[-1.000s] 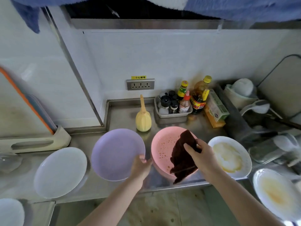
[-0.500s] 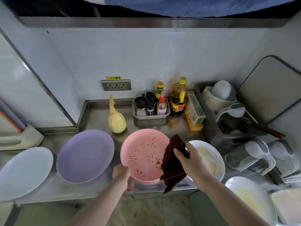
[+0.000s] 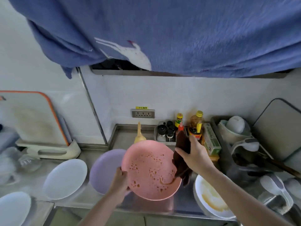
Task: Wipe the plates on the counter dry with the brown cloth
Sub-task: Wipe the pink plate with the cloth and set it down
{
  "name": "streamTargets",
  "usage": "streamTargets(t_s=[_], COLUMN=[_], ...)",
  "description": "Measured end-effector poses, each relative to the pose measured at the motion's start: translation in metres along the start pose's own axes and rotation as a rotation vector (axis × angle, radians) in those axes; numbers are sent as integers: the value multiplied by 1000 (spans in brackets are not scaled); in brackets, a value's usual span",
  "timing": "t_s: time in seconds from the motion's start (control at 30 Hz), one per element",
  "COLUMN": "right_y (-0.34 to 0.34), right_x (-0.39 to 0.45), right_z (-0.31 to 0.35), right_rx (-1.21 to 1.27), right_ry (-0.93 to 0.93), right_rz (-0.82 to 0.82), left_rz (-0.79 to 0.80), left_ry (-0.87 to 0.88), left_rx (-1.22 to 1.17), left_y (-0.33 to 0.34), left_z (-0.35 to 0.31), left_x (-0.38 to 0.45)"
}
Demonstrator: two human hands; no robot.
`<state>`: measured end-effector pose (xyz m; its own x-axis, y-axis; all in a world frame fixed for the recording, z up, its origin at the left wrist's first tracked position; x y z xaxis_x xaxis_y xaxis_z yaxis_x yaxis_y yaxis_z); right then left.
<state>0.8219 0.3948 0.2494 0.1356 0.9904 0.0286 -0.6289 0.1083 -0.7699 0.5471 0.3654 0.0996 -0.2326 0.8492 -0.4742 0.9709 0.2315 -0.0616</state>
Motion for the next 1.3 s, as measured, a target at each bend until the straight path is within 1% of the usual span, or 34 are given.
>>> streamTargets(t_s=[0.1, 0.13, 0.2, 0.27, 0.3, 0.37, 0.43, 0.47, 0.57, 0.67, 0.77, 0.83, 0.93, 1.03, 1.1, 1.17, 1.2, 1.3], right_y=[-16, -14, 3, 26, 33, 38, 34, 34, 48, 64, 69, 61, 42, 18, -8, -25, -28, -28], right_x=[-7, -11, -19, -24, -26, -31, -41, -48, -69, -85, -82, -76, -59, -39, -22, -11, -10, -14], right_z=[76, 96, 122, 129, 130, 136, 146, 151, 169, 193, 213, 222, 230, 232, 220, 201, 196, 202], right_rx=[-147, -217, -355, -455, -497, -512, -465, -423, -291, -276, -332, -367, -397, -497, -503, -460, -431, -330], right_ry=[-327, -416, -537, -551, -546, -568, -615, -639, -713, -801, -802, -791, -725, -618, -465, -338, -313, -317], right_rz=[-156, -168, -119, 4, 36, 9, -71, -82, 0, 43, 23, -84, -282, -438, -517, -553, -560, -578], left_rz=[26, 64, 129, 134, 123, 95, 83, 94, 165, 205, 225, 236, 253, 256, 246, 248, 253, 274], left_ry=[160, 200, 279, 352, 367, 336, 294, 284, 261, 263, 265, 272, 295, 337, 375, 400, 409, 435], left_rx=[-50, -107, -193, -228, -244, -300, -343, -358, -414, -412, -381, -368, -348, -349, -362, -363, -346, -290], left_y=[-23, -28, -37, -52, -60, -75, -85, -87, -81, -71, -64, -60, -55, -54, -58, -60, -60, -58], left_z=[-60, -79, -114, -142, -151, -159, -161, -161, -167, -169, -173, -180, -187, -192, -195, -197, -198, -203], left_x=[-28, -37, -54, -68, -74, -77, -75, -74, -79, -81, -82, -84, -89, -94, -96, -99, -100, -103])
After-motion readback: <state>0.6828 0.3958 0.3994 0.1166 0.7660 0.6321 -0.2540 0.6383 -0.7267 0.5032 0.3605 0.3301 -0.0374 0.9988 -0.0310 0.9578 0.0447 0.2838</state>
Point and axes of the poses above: each hand's wrist, its own x-axis towards the middle knuckle, its own y-axis out of the palm, z = x × y, the point moved 10 cm from there along x, towards the middle knuckle, and after that the axes turned 5 degrees about -x, right-handed, at the moved point
